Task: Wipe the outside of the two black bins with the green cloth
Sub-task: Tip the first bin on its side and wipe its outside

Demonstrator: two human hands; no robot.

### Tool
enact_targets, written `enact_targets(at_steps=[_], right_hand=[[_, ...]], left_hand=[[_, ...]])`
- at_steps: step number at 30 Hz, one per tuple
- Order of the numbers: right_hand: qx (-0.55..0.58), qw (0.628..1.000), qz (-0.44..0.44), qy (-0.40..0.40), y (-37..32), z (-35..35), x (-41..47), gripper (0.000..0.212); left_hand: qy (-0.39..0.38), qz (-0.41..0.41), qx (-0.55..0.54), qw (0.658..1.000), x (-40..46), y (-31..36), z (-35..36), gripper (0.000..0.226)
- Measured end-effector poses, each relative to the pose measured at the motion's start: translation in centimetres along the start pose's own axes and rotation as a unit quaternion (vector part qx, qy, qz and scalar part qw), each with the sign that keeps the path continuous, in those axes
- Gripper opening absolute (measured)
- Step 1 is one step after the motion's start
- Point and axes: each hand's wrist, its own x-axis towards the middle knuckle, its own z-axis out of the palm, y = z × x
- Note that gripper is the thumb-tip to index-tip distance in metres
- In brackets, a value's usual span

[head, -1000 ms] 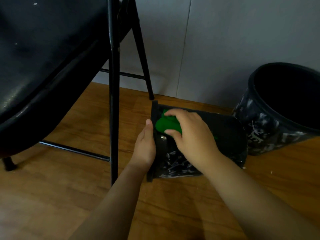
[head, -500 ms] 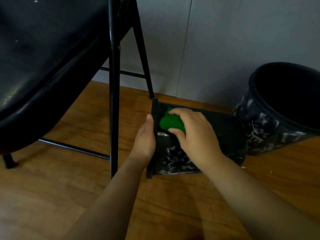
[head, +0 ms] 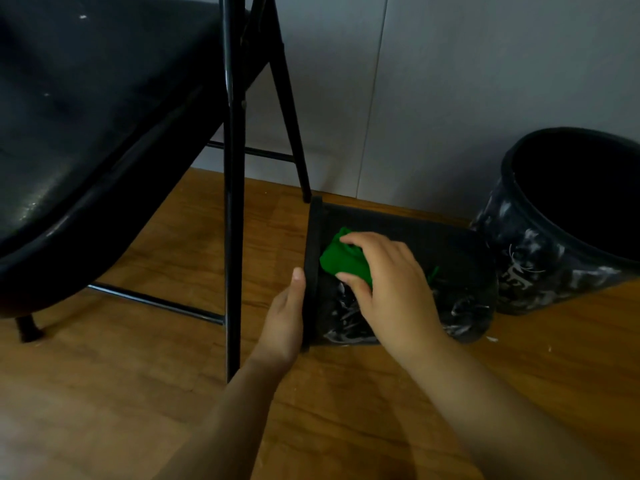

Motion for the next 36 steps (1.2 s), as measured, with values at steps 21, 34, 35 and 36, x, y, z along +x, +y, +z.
enact_targets(at_steps=[21, 34, 35, 36], right_hand=[[-0.024, 0.998, 0.043, 0.038, 0.7, -0.8, 1.0, 0.046], [-0.032, 0.997, 0.051, 0.037, 0.4, -0.5, 2.4, 0.044], [-0.028, 0.999, 0.026, 0.018, 0.2, -0.4, 1.7, 0.044], [-0.02, 1.0, -0.001, -0.005, 0.0, -0.3, 1.0, 0.044]], left_hand=[[0.037, 0.023, 0.016, 0.999, 1.4, 1.8, 1.9, 0.051], [0.017, -0.009, -0.012, 1.0, 2.0, 2.1, 1.6, 0.051], [0.018, -0.01, -0.014, 1.0, 2.1, 2.1, 1.6, 0.052], [0.023, -0.01, -0.015, 1.0, 2.1, 2.0, 1.5, 0.053]])
